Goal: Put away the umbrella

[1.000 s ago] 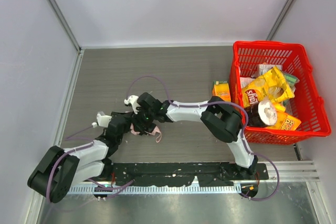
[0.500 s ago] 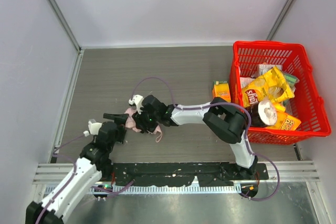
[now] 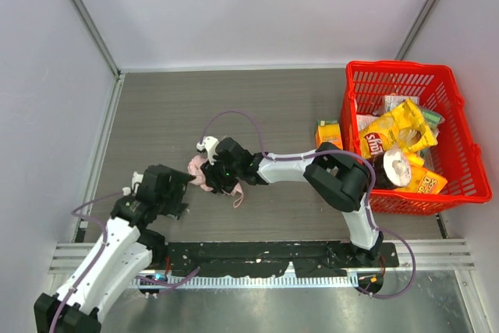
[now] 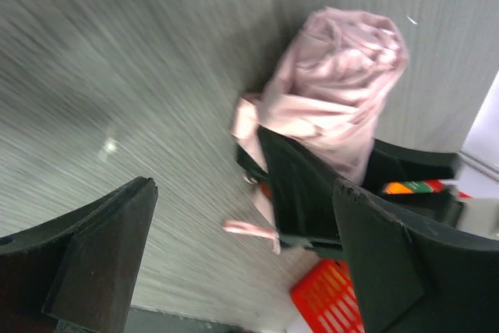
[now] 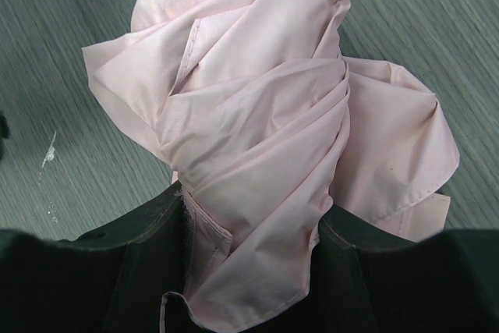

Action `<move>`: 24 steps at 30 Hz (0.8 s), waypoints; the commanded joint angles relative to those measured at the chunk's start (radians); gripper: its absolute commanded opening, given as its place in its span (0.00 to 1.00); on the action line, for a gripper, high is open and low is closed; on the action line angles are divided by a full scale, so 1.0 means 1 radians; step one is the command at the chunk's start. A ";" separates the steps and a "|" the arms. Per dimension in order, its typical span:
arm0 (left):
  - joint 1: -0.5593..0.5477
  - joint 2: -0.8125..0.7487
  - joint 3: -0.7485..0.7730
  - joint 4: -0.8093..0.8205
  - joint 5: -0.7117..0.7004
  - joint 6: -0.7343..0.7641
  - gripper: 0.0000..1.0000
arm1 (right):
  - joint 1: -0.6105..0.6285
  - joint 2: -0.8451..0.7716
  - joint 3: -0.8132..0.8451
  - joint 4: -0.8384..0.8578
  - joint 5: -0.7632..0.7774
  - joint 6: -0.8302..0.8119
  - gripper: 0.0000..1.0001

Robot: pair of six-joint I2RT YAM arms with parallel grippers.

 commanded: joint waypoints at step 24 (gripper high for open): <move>0.213 0.936 0.584 -0.095 0.342 0.216 1.00 | -0.003 -0.004 -0.033 -0.113 0.097 -0.105 0.01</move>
